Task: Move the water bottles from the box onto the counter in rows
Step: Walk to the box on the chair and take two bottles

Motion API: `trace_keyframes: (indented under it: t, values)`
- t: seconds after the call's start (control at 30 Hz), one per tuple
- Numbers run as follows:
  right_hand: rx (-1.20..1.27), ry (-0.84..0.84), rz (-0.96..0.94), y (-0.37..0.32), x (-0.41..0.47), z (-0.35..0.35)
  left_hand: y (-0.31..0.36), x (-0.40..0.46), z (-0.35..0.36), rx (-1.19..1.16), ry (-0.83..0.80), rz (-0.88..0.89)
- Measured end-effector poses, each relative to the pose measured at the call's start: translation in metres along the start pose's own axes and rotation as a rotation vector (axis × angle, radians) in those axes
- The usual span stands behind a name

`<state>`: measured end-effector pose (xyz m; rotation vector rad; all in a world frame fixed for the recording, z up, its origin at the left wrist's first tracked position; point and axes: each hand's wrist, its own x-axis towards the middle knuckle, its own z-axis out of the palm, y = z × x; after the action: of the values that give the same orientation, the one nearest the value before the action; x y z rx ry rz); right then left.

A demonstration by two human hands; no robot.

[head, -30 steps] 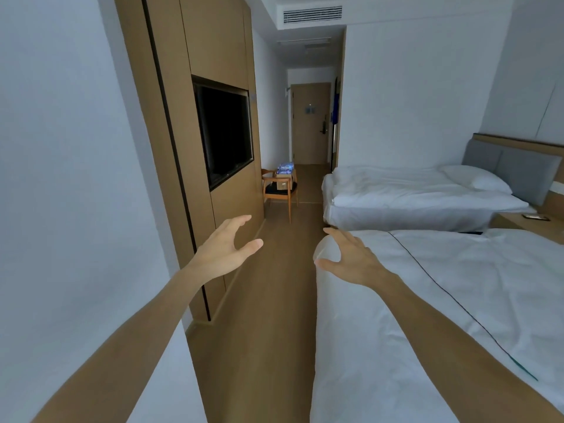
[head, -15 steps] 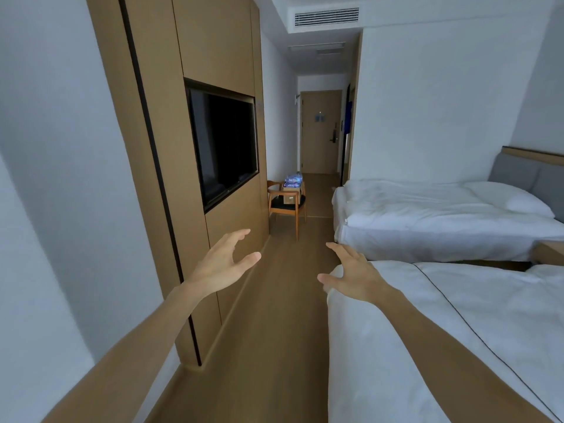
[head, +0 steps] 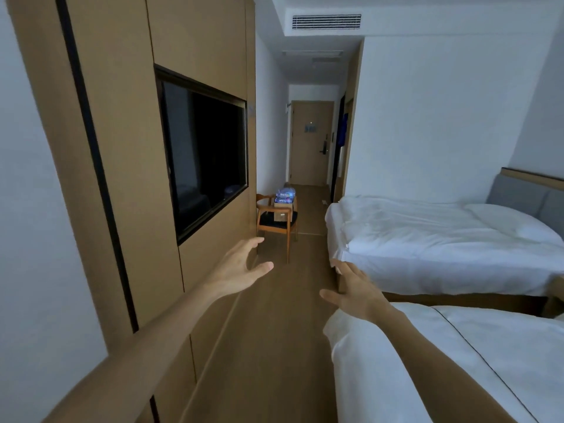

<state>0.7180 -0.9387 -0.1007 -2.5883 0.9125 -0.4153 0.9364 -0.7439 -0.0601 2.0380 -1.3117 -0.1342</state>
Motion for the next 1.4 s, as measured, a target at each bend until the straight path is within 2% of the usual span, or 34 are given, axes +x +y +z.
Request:
trace_keyframes:
  t: [0.37, 0.97, 1.4]
  values:
    - [-0.032, 0.019, 0.037, 0.062, 0.208, 0.028, -0.073, 0.215, 0.038, -0.048, -0.011, 0.017]
    - [-0.117, 0.022, -0.039, 0.19, 0.553, 0.011, -0.131, 0.557, 0.111, -0.046, 0.061, -0.034]
    - [-0.112, 0.05, -0.02, 0.252, 0.826, 0.036, -0.216, 0.829, 0.148, -0.114, 0.077, 0.054]
